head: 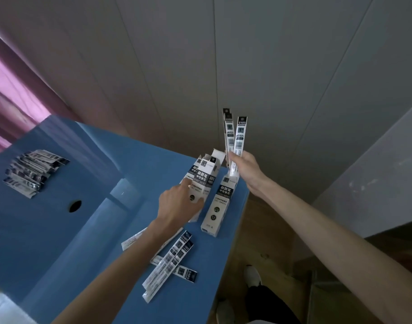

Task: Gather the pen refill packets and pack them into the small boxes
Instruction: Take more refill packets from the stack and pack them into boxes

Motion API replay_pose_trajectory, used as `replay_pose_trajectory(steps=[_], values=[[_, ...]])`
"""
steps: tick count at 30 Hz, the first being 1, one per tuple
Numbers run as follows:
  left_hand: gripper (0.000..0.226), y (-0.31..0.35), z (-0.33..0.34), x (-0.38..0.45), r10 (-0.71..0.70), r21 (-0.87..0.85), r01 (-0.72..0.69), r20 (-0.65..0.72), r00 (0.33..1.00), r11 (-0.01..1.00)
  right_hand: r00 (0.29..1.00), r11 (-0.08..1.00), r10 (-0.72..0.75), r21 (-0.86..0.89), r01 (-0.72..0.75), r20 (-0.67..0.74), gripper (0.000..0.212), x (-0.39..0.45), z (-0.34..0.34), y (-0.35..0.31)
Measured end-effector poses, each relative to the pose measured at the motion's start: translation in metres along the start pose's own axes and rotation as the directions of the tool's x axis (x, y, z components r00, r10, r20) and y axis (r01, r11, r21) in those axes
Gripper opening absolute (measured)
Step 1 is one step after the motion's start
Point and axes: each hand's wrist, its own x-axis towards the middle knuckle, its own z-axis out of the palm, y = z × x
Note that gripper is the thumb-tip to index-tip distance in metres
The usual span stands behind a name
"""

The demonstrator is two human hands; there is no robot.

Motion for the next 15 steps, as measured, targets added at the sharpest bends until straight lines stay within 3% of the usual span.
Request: replay_pose_trajectory(steps=[3, 7, 10, 15], values=[[0.052, -0.010, -0.005, -0.011, -0.014, -0.048, 0.011, -0.059, 0.998, 0.999, 0.993, 0.993, -0.118, 0.006, 0.118, -0.013, 0.043, -0.013, 0.009, -0.031], [0.053, -0.017, -0.010, -0.024, -0.021, -0.061, 0.015, -0.105, 0.994, 0.998, 0.968, 0.959, -0.251, 0.138, 0.246, 0.020, 0.045, -0.021, 0.021, -0.065], [0.052, -0.017, -0.012, -0.031, -0.021, -0.058, 0.015, -0.113, 0.993, 0.998, 0.949, 0.944, -0.316, 0.097, 0.315, -0.004, 0.039, -0.022, 0.035, -0.080], [0.050, -0.013, -0.022, -0.034, -0.030, -0.074, 0.018, -0.155, 0.987, 0.997, 0.960, 0.961, -0.275, 0.018, 0.274, 0.058, 0.039, -0.022, 0.054, -0.077]])
